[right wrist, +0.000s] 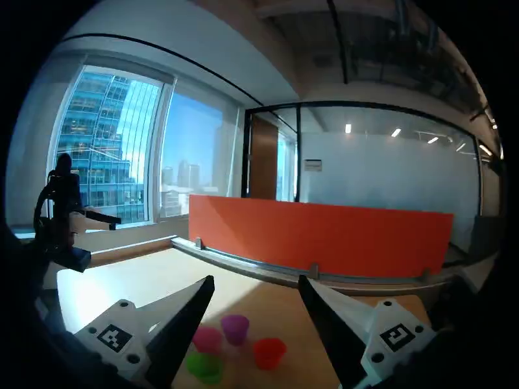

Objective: Pour water

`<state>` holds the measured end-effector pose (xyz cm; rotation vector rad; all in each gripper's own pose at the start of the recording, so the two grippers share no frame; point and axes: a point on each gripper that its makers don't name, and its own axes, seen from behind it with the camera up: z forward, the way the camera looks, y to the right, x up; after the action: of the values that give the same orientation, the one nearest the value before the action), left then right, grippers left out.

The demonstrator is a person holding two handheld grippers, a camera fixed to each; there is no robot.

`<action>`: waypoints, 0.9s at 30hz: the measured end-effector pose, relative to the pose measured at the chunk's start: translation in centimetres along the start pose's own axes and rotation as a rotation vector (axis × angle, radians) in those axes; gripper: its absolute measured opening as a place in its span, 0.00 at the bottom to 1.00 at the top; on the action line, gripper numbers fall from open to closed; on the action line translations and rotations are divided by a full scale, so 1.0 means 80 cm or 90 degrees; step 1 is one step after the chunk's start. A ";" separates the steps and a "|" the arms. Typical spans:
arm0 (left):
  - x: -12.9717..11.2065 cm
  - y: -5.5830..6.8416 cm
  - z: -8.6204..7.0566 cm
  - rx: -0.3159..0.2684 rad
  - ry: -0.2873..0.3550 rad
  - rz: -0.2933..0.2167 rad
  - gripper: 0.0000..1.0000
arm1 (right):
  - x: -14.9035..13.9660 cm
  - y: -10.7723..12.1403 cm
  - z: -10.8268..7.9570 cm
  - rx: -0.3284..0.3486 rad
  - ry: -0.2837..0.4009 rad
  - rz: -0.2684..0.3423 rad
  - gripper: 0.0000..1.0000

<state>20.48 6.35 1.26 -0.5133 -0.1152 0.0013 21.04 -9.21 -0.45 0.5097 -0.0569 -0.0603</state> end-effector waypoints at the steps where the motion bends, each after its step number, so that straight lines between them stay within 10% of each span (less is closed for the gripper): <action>1: 0.000 0.000 0.000 -0.003 0.000 -0.001 0.86 | -0.001 -0.002 0.000 0.005 -0.003 -0.002 1.00; 27: -0.053 0.022 0.010 -0.079 -0.056 0.004 0.86 | -0.046 -0.044 -0.007 0.097 -0.090 -0.001 1.00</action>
<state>16.23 8.19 0.64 -0.6385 -0.2009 0.0232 17.29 -11.78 -2.80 0.6574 -0.2013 -0.0937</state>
